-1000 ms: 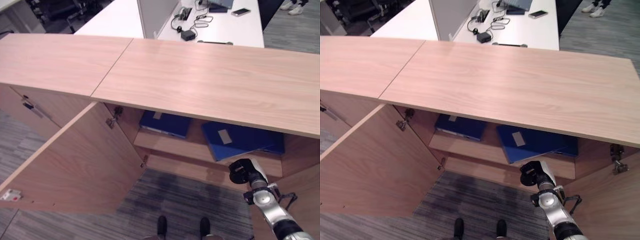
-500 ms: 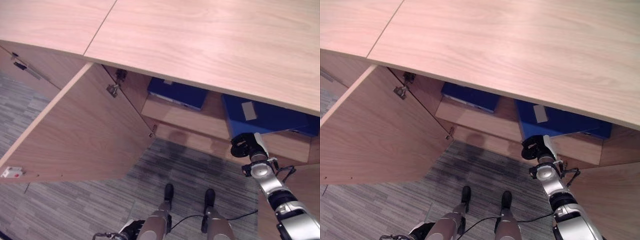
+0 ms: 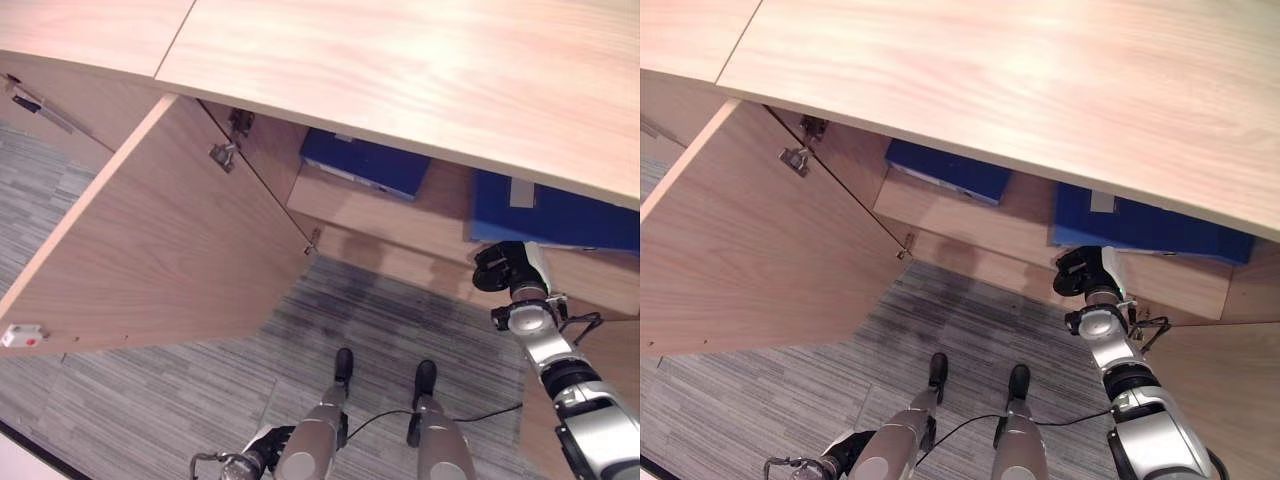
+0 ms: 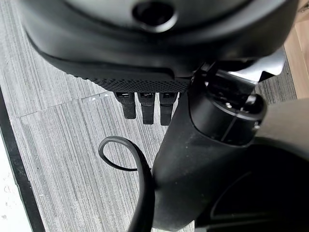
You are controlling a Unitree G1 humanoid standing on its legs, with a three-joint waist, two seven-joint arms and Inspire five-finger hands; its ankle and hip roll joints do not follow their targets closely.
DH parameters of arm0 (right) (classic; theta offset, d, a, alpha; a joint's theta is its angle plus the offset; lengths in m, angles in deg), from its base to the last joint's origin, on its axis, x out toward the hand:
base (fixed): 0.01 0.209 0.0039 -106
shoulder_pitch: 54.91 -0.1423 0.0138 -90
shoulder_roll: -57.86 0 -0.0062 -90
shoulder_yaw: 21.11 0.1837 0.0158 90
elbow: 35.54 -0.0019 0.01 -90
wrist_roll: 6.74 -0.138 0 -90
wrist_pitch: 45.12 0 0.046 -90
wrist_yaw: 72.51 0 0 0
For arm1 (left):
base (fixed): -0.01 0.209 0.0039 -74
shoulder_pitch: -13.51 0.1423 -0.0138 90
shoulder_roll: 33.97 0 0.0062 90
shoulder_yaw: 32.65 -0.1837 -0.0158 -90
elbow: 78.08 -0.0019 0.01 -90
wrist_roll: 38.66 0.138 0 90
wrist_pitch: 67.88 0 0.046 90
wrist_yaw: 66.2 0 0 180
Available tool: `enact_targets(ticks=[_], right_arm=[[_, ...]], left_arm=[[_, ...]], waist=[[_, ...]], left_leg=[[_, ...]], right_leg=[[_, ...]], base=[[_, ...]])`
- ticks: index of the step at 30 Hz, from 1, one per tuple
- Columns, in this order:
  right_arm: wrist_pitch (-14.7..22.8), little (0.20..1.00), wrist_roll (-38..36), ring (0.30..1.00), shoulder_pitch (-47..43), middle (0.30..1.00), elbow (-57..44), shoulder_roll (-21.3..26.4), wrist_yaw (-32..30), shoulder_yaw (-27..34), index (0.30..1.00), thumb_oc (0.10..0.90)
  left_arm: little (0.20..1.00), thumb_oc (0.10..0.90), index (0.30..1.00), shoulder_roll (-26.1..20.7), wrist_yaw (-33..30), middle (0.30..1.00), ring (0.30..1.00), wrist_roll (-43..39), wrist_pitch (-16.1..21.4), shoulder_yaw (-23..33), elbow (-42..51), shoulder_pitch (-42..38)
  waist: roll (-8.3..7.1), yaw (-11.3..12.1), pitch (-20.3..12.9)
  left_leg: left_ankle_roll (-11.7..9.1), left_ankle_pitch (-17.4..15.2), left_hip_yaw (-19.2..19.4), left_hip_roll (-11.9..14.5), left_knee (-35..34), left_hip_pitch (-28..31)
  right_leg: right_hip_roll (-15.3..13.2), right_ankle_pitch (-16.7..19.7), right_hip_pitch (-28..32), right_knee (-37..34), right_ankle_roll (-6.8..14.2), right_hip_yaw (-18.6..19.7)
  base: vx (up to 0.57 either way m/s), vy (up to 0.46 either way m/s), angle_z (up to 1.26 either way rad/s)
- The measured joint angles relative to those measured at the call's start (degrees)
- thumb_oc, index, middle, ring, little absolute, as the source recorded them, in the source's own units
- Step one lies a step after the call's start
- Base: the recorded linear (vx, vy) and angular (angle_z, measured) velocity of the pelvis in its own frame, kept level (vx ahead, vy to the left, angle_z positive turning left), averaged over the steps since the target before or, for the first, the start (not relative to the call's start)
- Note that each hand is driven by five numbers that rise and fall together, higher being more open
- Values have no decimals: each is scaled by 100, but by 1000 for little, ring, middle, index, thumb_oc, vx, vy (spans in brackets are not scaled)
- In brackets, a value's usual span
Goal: Put the empty folder in the office cabinet
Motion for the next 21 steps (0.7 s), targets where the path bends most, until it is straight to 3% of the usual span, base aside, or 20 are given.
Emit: enact_targets(ticks=[8, 15, 21], right_arm=[[-19, 300, -47, 300, -117, 300, 234, 20, -27, -2, 300, 400], [-25, 300, -52, 300, -539, 300, 451, 168, -69, -7, 300, 400], [-40, 300, -291, 300, -960, 300, 720, 358, -69, -9, 300, 400]], left_arm=[[900, 800, 900, -5, -16, 900, 900, -14, 13, -23, 3, -19], [900, 800, 900, 17, -26, 900, 900, -28, 47, -41, 75, -83], [900, 800, 900, 1, -21, 900, 900, -29, 70, -149, 41, -158]], waist=[[4, 3, 3], [128, 0, 188], [147, 10, 208]], left_leg=[[6, 40, -2, -9, 0, -81], [3, 90, -4, -12, 0, -160], [0, 133, -36, -16, 0, -197]], right_leg=[[-15, -6, -106, 75, 7, 4], [-33, -50, -260, 227, 39, 13], [-46, -76, -334, 333, 22, 11]], base=[[0, 0, 0], [0, 0, 0], [-1, -2, 1]])
